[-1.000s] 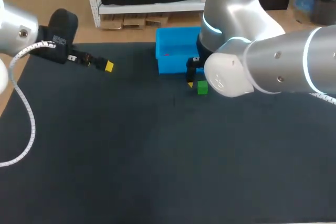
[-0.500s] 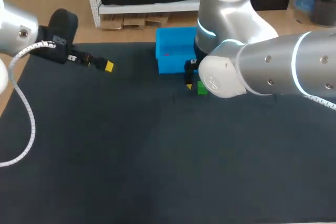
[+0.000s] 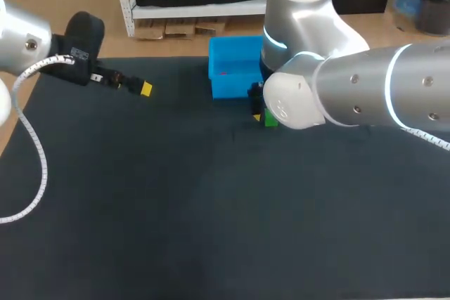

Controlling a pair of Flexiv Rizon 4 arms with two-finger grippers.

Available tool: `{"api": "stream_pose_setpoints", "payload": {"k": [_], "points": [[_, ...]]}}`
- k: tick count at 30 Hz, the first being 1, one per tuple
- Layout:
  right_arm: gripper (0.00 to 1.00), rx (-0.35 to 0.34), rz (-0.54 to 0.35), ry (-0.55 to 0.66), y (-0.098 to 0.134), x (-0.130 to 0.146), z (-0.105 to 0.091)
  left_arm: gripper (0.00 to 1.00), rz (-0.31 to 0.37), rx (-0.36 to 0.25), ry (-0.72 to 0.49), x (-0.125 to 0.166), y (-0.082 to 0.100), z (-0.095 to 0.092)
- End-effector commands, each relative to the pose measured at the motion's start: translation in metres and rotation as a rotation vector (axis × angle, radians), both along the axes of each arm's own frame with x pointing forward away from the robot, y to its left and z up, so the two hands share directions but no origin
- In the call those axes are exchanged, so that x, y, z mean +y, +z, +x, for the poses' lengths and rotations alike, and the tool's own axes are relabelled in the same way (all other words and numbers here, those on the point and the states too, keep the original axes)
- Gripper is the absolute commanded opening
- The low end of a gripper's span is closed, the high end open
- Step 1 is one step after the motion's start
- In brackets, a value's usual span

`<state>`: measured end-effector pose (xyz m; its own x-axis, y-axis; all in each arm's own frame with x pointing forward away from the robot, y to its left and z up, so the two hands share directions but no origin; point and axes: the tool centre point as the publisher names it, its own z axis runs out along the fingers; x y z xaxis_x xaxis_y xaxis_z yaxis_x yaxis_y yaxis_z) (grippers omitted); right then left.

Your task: Use the left arm to pick the red cube and place it into the blue plastic box first, then use the right arm to grasp the green cube and put it into the same blue plastic box after the first action is fully finished.

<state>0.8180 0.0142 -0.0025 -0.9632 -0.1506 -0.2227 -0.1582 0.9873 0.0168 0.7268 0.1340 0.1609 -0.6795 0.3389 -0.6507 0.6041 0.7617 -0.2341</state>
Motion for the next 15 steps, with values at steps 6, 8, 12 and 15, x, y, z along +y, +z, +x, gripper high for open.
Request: {"api": "stream_pose_setpoints", "payload": {"k": [6, 8, 12, 15], "points": [[0.0, 0.018, 0.001, 0.0, -0.0053, 0.0027, -0.0013, 1.0, -0.005, -0.003, -0.004, 0.0008, -0.0011, 0.0008], [0.0, 0.02, 0.003, 0.0, -0.0054, 0.0028, -0.0014, 1.0, -0.005, -0.003, -0.004, 0.0008, -0.0011, 0.0008], [0.0, 0.021, 0.007, -0.001, -0.0048, 0.0031, -0.0017, 1.0, -0.005, -0.003, -0.004, 0.0008, -0.0011, 0.0008], [0.0, 0.018, 0.008, -0.003, -0.0032, 0.0026, -0.0014, 1.0, -0.005, -0.003, -0.004, 0.0008, -0.0011, 0.0008]]}}
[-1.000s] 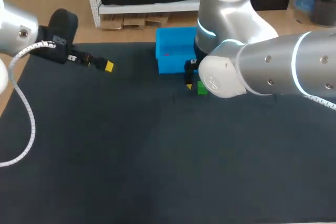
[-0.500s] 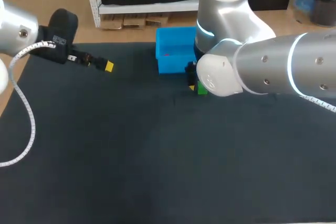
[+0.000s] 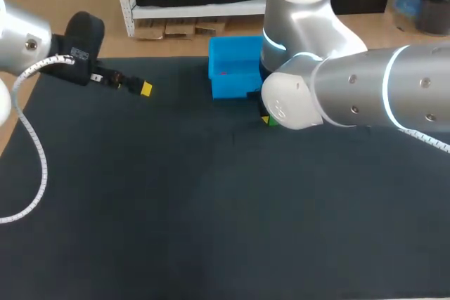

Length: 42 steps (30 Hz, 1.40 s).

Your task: Use the left arm to pick the red cube and place it into the blue plastic box first, then use the right arm to grasp the green cube and put it into the same blue plastic box after the first action is fully finished.

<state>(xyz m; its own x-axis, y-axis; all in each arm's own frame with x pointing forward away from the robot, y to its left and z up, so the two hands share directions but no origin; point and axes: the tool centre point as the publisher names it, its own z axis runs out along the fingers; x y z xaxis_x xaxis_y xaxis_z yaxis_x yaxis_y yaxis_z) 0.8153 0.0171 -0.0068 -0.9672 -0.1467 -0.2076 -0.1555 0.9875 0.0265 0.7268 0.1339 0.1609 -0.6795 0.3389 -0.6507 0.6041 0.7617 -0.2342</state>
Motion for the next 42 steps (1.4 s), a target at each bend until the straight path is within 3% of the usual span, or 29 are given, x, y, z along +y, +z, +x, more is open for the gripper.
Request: {"api": "stream_pose_setpoints", "payload": {"k": [1, 6, 11, 27, 34, 42], "points": [[0.0, 0.0, 0.001, -0.001, 0.002, -0.001, 0.001, 1.0, -0.005, -0.003, -0.004, 0.001, -0.001, 0.001], [0.0, -0.005, 0.005, -0.005, 0.006, -0.002, 0.0, 1.0, -0.005, -0.003, -0.004, 0.001, -0.001, 0.001], [0.0, -0.039, 0.029, -0.004, 0.025, -0.002, -0.001, 1.0, -0.005, -0.003, -0.004, 0.001, -0.001, 0.001], [0.0, -0.212, 0.068, 0.024, 0.135, -0.001, -0.002, 1.0, -0.005, -0.003, -0.004, 0.001, -0.001, 0.001], [0.0, -0.243, 0.101, 0.03, 0.144, 0.001, -0.004, 1.0, -0.005, -0.003, -0.004, 0.001, -0.001, 0.001], [0.0, -0.397, 0.198, 0.034, 0.172, 0.0, -0.006, 1.0, -0.005, -0.003, -0.004, 0.001, -0.001, 0.001]]}}
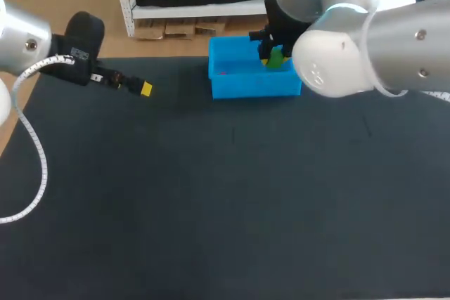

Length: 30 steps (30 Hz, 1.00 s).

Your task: Use the left arm to pick the red cube and place it into the blue plastic box first, then use the right arm to grasp the green cube and put it into the same blue plastic box after the first action is fully finished.

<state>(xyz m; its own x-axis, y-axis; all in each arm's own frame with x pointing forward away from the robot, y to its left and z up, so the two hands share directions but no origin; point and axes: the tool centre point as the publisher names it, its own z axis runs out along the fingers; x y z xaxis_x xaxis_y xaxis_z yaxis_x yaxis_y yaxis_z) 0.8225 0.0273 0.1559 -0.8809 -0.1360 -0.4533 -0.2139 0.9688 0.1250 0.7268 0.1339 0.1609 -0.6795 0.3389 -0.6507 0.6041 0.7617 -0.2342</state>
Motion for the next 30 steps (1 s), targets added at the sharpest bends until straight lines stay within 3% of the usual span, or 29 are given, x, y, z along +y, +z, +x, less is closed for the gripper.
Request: {"api": "stream_pose_setpoints", "payload": {"k": [1, 5, 8, 21, 30], "points": [[0.0, -0.178, 0.067, -0.01, 0.013, -0.011, -0.013, 1.0, -0.005, -0.003, -0.004, 0.001, -0.001, 0.001], [0.0, -0.243, 0.116, -0.003, 0.02, -0.012, -0.013, 1.0, -0.005, -0.003, -0.004, 0.001, -0.001, 0.001], [0.0, -0.255, 0.123, 0.0, 0.021, -0.012, -0.014, 1.0, -0.005, -0.003, -0.004, 0.001, -0.001, 0.001], [0.0, -0.247, 0.144, 0.006, 0.015, -0.013, -0.006, 1.0, -0.005, -0.003, -0.004, 0.001, -0.001, 0.001], [0.0, -0.224, 0.156, 0.009, 0.005, -0.011, 0.019, 1.0, -0.005, -0.003, -0.004, 0.001, -0.001, 0.001]]}}
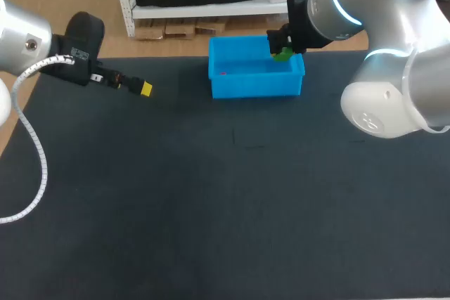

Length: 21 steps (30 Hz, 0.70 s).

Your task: Use the left arm to pick the red cube and place it into the blue plastic box first, then use the right arm to grasp the green cube and put it into the same blue plastic box after the first action is fully finished.

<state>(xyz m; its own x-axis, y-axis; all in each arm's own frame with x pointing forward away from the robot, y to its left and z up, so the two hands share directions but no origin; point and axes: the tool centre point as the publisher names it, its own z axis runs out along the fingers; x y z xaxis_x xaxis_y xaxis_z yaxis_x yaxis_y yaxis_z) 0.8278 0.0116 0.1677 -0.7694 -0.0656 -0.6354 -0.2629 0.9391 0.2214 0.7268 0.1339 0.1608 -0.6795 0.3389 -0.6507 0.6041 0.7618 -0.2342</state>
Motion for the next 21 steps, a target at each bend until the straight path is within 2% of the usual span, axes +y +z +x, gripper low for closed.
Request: {"api": "stream_pose_setpoints", "payload": {"k": [1, 11, 14, 21], "points": [[0.0, -0.021, 0.006, -0.007, -0.008, 0.004, 0.018, 1.0, -0.005, -0.003, -0.004, 0.001, -0.001, 0.001], [0.0, -0.008, 0.018, 0.004, -0.017, 0.008, 0.06, 1.0, -0.005, -0.003, -0.004, 0.001, -0.001, 0.001], [0.0, -0.001, 0.017, 0.009, -0.024, 0.011, 0.078, 1.0, -0.005, -0.003, -0.004, 0.001, -0.001, 0.001], [0.0, 0.015, 0.01, 0.031, -0.037, 0.019, 0.106, 1.0, -0.005, -0.003, -0.004, 0.001, -0.001, 0.001]]}}
